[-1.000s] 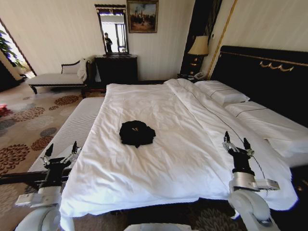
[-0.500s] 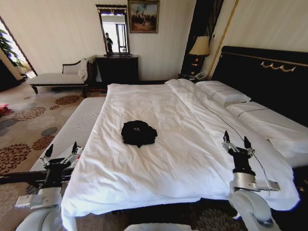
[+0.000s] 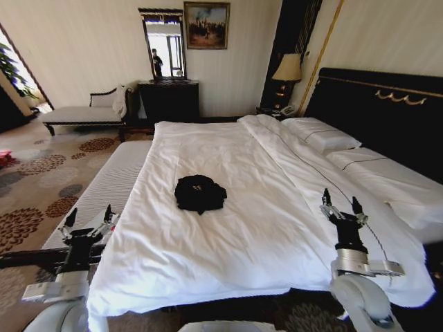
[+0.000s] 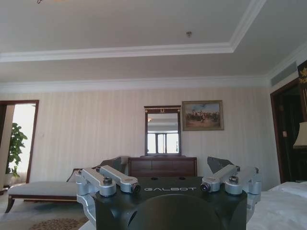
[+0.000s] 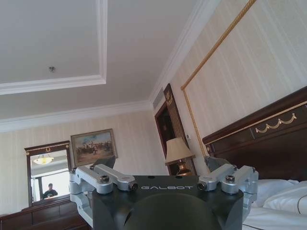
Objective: Fold the clothes on the bed.
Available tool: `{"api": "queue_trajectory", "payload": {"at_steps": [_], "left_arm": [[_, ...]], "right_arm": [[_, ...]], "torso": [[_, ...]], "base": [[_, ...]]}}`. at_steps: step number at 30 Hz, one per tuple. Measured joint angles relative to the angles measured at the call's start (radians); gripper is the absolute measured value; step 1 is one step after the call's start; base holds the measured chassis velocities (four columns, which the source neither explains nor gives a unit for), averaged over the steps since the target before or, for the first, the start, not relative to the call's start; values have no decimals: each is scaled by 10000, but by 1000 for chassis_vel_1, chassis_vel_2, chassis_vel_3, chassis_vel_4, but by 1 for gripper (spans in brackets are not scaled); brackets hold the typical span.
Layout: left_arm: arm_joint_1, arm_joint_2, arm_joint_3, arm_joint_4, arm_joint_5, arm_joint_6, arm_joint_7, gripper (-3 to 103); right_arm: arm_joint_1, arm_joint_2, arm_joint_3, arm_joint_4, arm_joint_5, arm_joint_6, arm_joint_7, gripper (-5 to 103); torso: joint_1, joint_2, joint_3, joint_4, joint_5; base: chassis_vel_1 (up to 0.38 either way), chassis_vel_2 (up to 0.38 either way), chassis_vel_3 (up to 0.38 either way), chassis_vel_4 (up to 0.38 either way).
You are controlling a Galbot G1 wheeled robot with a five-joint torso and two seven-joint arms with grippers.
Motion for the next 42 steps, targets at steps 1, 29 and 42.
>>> {"api": "queue_trajectory", "payload": {"at_steps": [1,29,42], "left_arm": [[2,0,0,-4,0,-2,1,100],[91,35,-13,-59,0,-57,13,100],[-54,-48,111,-57,54,-54,27,100]], "right_arm": [[0,12,0,0,-5,3,1,100],[-45,296,-44,184,-21,284,-48,100],[53,264,-34,178,15,408,-35,100]], "torso": [[0,0,0,0,0],[15,-9,6,4,4],[4,-2,1,0,0]], "base": [[-204,197,150,-162],[-71,81,91,-98],[36,-34,-35,25]]}}
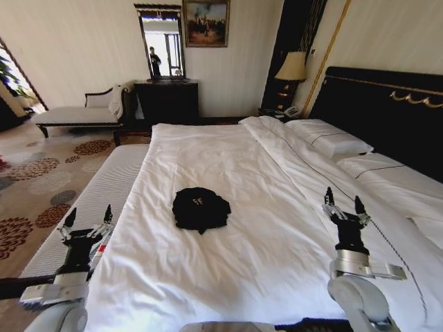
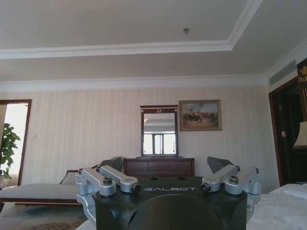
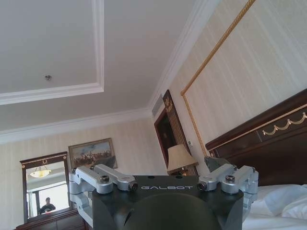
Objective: Fold the clothes on the bed.
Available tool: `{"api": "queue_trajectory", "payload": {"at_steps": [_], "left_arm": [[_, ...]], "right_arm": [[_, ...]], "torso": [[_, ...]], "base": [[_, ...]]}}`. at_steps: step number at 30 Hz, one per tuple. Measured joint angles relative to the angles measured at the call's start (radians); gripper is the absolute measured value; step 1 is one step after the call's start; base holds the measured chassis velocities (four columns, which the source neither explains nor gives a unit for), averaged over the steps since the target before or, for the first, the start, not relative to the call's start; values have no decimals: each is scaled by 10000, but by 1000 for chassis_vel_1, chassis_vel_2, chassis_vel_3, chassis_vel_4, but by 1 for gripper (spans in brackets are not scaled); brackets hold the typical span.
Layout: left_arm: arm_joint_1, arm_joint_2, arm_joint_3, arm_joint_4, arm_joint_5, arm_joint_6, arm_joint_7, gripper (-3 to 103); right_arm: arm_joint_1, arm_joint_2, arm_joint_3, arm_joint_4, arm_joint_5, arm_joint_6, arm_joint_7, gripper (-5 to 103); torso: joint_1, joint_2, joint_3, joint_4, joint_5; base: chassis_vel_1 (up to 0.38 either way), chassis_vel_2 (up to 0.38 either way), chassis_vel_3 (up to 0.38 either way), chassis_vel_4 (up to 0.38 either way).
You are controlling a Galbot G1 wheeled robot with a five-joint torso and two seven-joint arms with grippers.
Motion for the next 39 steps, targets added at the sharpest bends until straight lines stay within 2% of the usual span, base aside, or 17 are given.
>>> {"api": "queue_trajectory", "payload": {"at_steps": [13,18,21,22,25,27,29,30,31,32,34,35,36,38,39], "left_arm": [[-216,224,214,419,167,64,38,100],[-247,480,260,307,158,308,-193,100],[-517,1093,136,188,-4,667,-731,100],[-517,1093,136,188,-4,667,-731,100],[-1009,1887,-31,156,-427,1227,-1371,100],[-1377,2235,-70,174,-693,1553,-1826,100],[-1505,2329,-71,188,-775,1662,-2002,100],[-1829,2534,-43,211,-933,2070,-2541,100],[-2138,2714,42,204,-984,2738,-3262,100],[-2138,2714,42,204,-984,2738,-3262,100],[-2641,3056,235,164,-1224,3882,-4268,100],[-2641,3056,235,164,-1224,3882,-4268,100],[-2906,3234,324,184,-1465,4319,-4422,100],[-3312,3422,339,369,-2144,4892,-3907,100],[-3312,3422,339,369,-2144,4892,-3907,100]], "right_arm": [[8,417,-109,-344,-266,276,-44,100],[105,321,-158,-150,-615,-325,432,100],[93,190,-229,157,-804,-1001,1038,100],[93,190,-229,157,-804,-1001,1038,100],[156,-100,-260,254,-801,-1349,1430,100],[318,-347,-257,221,-753,-1529,1626,100],[375,-423,-247,210,-739,-1647,1682,100],[511,-645,-208,197,-691,-1987,1846,100],[636,-901,-177,186,-538,-2282,1927,100],[636,-901,-177,186,-538,-2282,1927,100],[861,-1320,-167,99,-172,-2622,1949,100],[861,-1320,-167,99,-172,-2622,1949,100],[1036,-1543,-200,-46,19,-2757,1950,100],[1437,-1907,-385,-491,392,-2953,1924,100],[1437,-1907,-385,-491,392,-2953,1924,100]], "torso": [[-1,0,0,-1,-1],[-2,0,0,2,-2],[-2,1,-1,0,-3],[-2,1,-1,0,-3],[-2,0,0,-3,-2],[-2,1,0,-2,-1],[-1,0,0,-1,1],[-2,0,0,1,0],[-2,0,0,0,-1],[-2,0,0,0,-1],[-1,0,1,-2,-3],[-1,0,1,-2,-3],[-1,0,1,0,-3],[-1,0,1,-2,-1],[-1,0,1,-2,-1]], "base": [[4,-15,-8,12],[0,0,0,0],[0,0,0,0],[0,0,0,0],[0,0,0,0],[0,0,0,0],[0,0,0,0],[0,0,0,0],[0,0,0,0],[0,0,0,0],[0,0,0,0],[0,0,0,0],[0,0,0,0],[0,0,0,0],[0,0,0,0]]}}
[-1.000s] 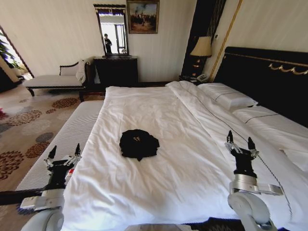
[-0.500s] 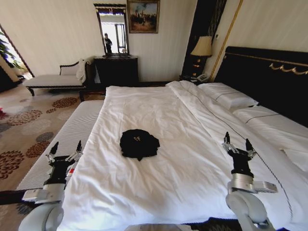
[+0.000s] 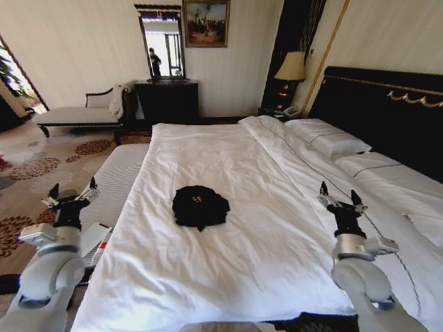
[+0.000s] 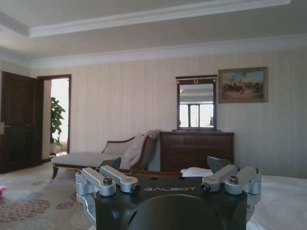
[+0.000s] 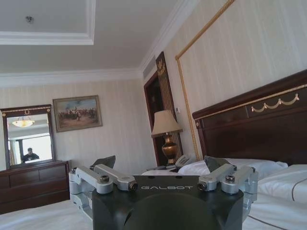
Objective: Fold the clothes on the bed.
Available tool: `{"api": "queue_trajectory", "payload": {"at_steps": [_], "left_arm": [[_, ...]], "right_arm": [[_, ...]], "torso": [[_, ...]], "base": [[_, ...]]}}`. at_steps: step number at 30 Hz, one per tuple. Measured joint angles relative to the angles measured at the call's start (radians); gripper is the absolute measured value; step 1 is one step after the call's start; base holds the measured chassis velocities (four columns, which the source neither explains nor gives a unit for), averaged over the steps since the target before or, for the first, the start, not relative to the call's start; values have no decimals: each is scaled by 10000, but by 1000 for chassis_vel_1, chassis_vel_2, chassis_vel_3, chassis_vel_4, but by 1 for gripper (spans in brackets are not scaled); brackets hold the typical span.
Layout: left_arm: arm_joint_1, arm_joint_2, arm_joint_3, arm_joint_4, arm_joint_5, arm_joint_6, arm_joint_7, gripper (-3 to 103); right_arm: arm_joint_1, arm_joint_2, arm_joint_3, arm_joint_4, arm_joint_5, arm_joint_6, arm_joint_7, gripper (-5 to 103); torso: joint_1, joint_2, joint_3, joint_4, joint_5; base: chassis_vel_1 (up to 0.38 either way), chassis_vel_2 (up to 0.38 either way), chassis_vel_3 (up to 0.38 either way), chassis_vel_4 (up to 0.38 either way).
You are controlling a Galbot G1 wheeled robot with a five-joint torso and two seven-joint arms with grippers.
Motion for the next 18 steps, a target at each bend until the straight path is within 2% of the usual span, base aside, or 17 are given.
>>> {"api": "queue_trajectory", "payload": {"at_steps": [1,5,7,8,9,10,12,13,15,16,17,18], "left_arm": [[-122,45,-6,36,-382,260,184,100],[-317,107,6,62,-1077,656,308,100],[-806,265,68,25,-2545,1582,308,100],[-806,265,68,25,-2545,1582,308,100],[-1097,384,93,-27,-3319,2107,208,100],[-1497,550,105,-232,-4799,3082,-156,100],[-1713,582,91,-515,-6131,3798,-685,100],[-1713,582,91,-515,-6131,3798,-685,100],[-1907,549,-47,-867,-7754,4398,-1421,100],[-1946,534,-101,-941,-8177,4519,-1647,100],[-1946,534,-101,-941,-8177,4519,-1647,100],[-2013,507,-256,-1111,-9044,4759,-2132,100]], "right_arm": [[174,-122,-106,-189,171,-28,-47,100],[396,-260,-247,-440,396,-53,-81,100],[951,-540,-757,-1031,917,-91,-98,100],[951,-540,-757,-1031,917,-91,-98,100],[1321,-679,-1068,-1409,1094,-108,-96,100],[1982,-841,-1746,-2072,1331,-136,-128,100],[2548,-871,-2338,-2376,1945,-294,-94,100],[2548,-871,-2338,-2376,1945,-294,-94,100],[3312,-873,-3091,-2483,2834,-690,285,100],[3575,-878,-3318,-2497,3121,-841,440,100],[3575,-878,-3318,-2497,3121,-841,440,100],[4028,-896,-3778,-2516,3707,-1238,807,100]], "torso": [[0,-1,0,0,0],[0,-1,1,3,-1],[1,-1,1,2,-2],[1,-1,1,2,-2],[0,-1,0,0,0],[1,-1,1,0,1],[1,-1,1,1,2],[1,-1,1,1,2],[1,-1,0,-2,3],[1,0,0,0,2],[1,0,0,0,2],[1,-1,-1,4,-5]], "base": [[0,0,0,0],[0,0,0,0],[0,0,0,0],[0,0,0,0],[0,0,0,0],[0,0,0,0],[0,0,0,0],[0,0,0,0],[0,0,0,0],[0,0,0,0],[0,0,0,0],[0,0,0,0]]}}
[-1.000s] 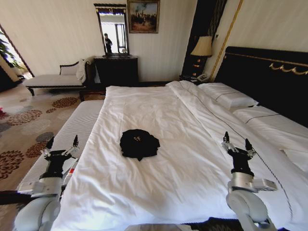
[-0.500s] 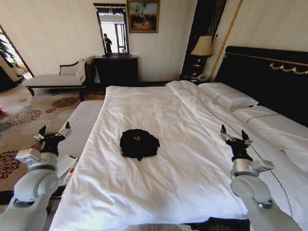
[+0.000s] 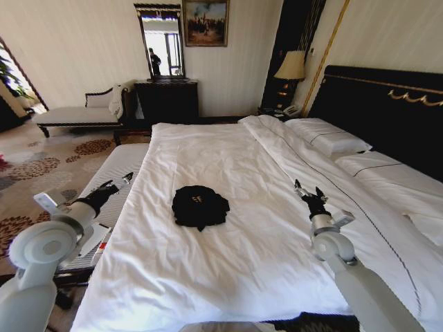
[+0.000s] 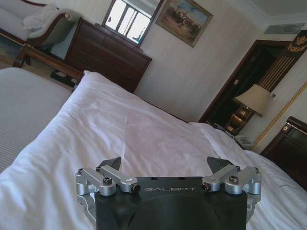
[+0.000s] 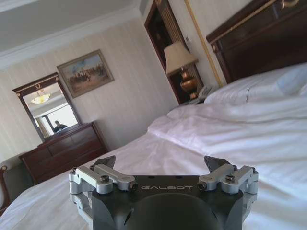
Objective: Fold the clothes on the bed.
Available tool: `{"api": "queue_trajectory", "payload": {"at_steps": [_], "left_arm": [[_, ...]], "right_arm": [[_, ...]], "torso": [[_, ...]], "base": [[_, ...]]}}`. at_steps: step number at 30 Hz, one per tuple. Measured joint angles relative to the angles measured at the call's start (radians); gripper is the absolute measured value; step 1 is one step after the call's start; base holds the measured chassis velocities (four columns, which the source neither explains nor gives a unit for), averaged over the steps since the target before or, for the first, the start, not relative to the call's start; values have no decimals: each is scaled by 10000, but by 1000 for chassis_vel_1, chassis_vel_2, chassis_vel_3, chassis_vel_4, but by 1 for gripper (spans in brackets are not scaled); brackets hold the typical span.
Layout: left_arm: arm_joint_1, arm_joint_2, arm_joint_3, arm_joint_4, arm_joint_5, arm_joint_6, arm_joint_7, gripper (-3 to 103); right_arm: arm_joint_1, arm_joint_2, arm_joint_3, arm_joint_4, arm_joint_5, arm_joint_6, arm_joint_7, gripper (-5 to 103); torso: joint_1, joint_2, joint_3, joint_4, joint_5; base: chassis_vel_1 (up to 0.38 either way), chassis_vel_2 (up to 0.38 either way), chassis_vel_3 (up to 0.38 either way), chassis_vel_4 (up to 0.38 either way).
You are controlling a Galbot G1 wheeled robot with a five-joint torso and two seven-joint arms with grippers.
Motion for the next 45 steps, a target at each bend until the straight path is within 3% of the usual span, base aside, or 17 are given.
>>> {"api": "queue_trajectory", "payload": {"at_steps": [2,4,7,8,10,14,19,21,25,32,42,45], "left_arm": [[-12,8,-263,-162,-714,217,-499,100],[0,16,-307,-178,-763,238,-543,100],[309,53,-720,-260,-811,286,-791,100],[309,53,-720,-260,-811,286,-791,100],[489,38,-899,-276,-740,285,-885,100],[621,21,-1311,-295,-737,283,-995,100],[675,62,-1596,-304,-827,288,-1068,100],[745,76,-1810,-308,-854,289,-1132,100],[851,-42,-1845,-357,-831,289,-1185,100],[954,-325,-1672,-411,-575,281,-1226,100],[1075,-369,-1739,-487,-504,262,-1244,100],[1157,-445,-1775,-543,-426,256,-1245,100]], "right_arm": [[924,-19,-882,-7,1226,-769,771,100],[1036,-20,-992,-7,1394,-849,860,100],[2520,50,-2159,-21,3620,-1911,2011,100],[2520,50,-2159,-21,3620,-1911,2011,100],[3333,167,-2615,-155,4935,-2364,2547,100],[4495,485,-3259,-812,6667,-2893,3364,100],[4915,747,-3410,-1302,7507,-3342,4040,100],[5170,1096,-3495,-1680,8238,-3877,4878,100],[5256,1398,-3599,-1800,8662,-4078,5298,100],[5376,1856,-3951,-1958,8735,-4114,5358,100],[5633,2343,-4484,-2533,8255,-4347,4873,100],[5830,2875,-4991,-2815,7727,-4355,4521,100]], "torso": [[0,0,0,-1,4],[0,0,0,0,4],[1,0,1,-2,4],[1,0,1,-2,4],[0,0,0,0,-1],[0,1,0,-2,0],[0,1,0,-3,3],[0,0,0,-4,4],[-1,1,0,-3,2],[-2,1,0,-3,3],[-2,1,0,-4,3],[-2,1,0,-1,3]], "base": [[0,0,0,0],[0,0,0,0],[0,0,0,0],[0,0,0,0],[0,0,0,0],[0,0,0,0],[0,0,0,0],[0,0,0,0],[0,0,0,0],[0,0,0,0],[0,0,0,0],[0,0,0,0]]}}
